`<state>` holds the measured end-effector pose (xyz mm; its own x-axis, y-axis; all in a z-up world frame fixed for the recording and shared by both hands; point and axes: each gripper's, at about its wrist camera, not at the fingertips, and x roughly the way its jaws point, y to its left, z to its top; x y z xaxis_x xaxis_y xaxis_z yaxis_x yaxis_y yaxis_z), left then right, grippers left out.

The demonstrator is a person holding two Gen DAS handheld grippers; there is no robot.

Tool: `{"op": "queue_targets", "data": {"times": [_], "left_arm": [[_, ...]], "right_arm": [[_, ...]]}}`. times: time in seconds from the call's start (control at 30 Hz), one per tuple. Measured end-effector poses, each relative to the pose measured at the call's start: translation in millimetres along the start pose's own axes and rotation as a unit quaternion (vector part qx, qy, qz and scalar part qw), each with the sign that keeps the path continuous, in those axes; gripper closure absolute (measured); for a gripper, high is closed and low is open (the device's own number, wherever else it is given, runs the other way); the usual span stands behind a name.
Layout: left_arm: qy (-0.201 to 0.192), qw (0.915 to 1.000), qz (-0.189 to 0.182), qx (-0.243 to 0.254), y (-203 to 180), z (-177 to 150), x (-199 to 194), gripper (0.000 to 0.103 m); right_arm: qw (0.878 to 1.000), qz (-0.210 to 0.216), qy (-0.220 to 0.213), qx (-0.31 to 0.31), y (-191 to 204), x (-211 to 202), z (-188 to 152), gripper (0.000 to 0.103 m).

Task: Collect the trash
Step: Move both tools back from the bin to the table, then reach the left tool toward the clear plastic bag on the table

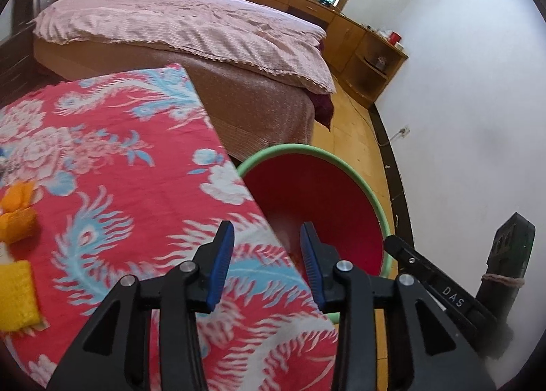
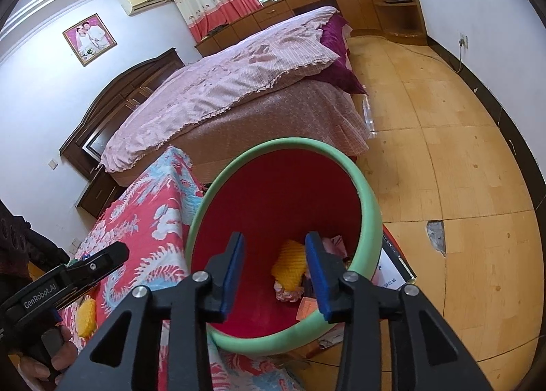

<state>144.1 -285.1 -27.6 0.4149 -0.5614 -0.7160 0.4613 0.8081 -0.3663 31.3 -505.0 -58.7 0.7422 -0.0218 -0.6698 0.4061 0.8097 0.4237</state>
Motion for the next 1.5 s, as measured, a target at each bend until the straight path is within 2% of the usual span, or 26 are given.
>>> {"op": "queue_targets", "data": {"times": [0.37,1.0,1.3,1.5], "left_arm": [[-0.030,0.9981,0.042,-0.034,42.0,-9.7,-52.1,0.064],[-0.061,0.9887,0.106,-0.087,124.4,-26.7,-125.1,0.064],[-0.067,0.9813,0.144,-0.110,174.9,-24.5,-143.9,0.062],[-0.069,0.9762,0.169,-0.118,205.5,-19.6,-146.9,0.057]], "right_arm": [[1.000,0.019,-0.003,-0.023,39.4,-15.3,-8.1,0.057],[0.993,0.066,0.032,-0.093,136.0,-13.9,-39.9,0.054],[0.989,0.072,0.046,-0.122,179.3,1.0,-49.3,0.052],[0.986,0.073,0.061,-0.137,201.4,16.1,-54.3,0.052]]}}
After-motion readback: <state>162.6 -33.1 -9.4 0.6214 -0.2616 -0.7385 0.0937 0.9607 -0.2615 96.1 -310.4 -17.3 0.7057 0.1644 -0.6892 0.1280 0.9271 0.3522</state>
